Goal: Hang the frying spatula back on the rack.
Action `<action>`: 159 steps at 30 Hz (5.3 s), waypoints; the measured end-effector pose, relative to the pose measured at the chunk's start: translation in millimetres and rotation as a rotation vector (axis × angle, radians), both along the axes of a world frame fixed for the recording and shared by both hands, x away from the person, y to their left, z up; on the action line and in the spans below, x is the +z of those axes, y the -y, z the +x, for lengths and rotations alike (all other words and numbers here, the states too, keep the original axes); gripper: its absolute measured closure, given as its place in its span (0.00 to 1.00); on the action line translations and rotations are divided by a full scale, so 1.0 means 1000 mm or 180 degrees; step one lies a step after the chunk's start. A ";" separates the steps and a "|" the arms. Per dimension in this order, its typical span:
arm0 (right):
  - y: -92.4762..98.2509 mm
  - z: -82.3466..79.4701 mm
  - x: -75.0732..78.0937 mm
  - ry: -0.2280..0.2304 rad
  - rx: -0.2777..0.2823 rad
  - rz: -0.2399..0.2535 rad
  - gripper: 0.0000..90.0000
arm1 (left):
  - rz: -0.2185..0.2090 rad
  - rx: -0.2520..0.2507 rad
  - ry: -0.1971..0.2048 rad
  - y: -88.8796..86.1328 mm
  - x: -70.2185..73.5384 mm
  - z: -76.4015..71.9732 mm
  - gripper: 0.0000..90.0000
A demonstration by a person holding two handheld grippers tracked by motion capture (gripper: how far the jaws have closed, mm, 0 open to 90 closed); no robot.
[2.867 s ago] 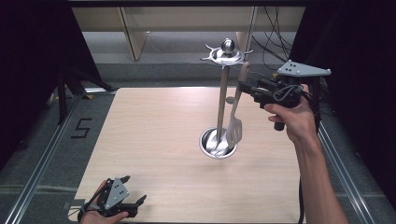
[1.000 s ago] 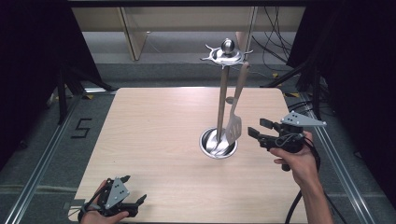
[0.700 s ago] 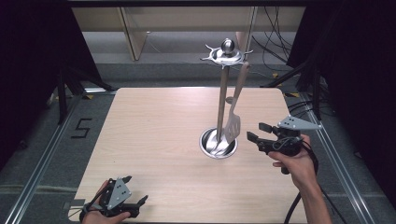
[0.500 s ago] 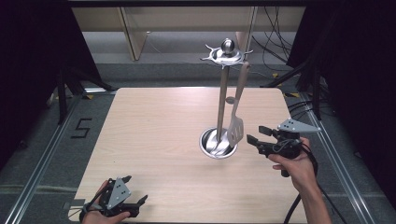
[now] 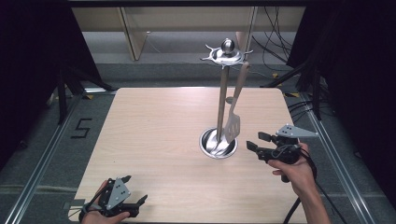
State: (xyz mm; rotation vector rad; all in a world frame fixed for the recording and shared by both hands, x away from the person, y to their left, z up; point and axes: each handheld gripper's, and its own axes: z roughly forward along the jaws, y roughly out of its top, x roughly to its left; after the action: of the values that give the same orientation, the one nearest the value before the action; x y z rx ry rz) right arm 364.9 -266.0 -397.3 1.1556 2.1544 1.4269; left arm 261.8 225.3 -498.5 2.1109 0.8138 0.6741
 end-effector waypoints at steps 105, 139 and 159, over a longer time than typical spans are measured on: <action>-0.002 -0.045 -0.078 -0.0345 0.0153 -0.0199 0.19 | -0.0016 -0.0068 -0.0003 -0.001 0.000 -0.001 0.17; -0.006 -0.075 -0.091 -0.0317 0.0156 -0.0458 0.18 | 0.0005 -0.0086 -0.0017 -0.001 0.000 -0.001 0.17; 0.001 -0.081 -0.095 -0.0255 0.0165 -0.0500 0.18 | 0.0016 -0.0094 -0.0020 -0.001 0.000 -0.001 0.17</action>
State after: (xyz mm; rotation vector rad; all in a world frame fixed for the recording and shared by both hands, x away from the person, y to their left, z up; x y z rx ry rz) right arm 284.4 -267.3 -492.5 1.1248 2.3205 1.2252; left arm 261.2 226.1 -498.2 2.1263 0.7837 0.6549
